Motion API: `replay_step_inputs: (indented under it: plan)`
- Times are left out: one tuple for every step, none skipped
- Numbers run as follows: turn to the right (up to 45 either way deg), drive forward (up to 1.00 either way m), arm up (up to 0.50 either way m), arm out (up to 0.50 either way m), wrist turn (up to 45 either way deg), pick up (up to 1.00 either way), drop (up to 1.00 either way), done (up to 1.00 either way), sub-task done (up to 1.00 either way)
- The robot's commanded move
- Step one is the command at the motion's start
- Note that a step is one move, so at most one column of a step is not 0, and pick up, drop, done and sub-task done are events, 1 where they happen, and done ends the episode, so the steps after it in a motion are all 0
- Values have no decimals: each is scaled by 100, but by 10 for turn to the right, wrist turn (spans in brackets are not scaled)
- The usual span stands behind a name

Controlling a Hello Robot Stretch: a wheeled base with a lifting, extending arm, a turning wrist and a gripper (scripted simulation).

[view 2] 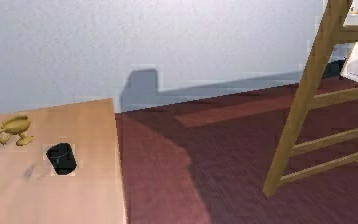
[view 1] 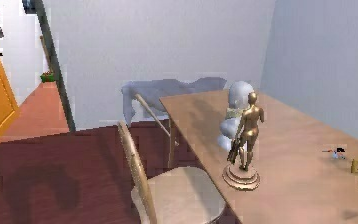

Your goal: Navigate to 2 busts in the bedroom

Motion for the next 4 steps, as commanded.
replay_step_inputs:
  plan:
    - [180,0,0,0,0,0,0,0,0]
    - [0,0,0,0,0,0,0,0,100]
    - [-450,0,0,0,0,0,0,0,0]
    - [-90,0,0,0,0,0,0,0,0]
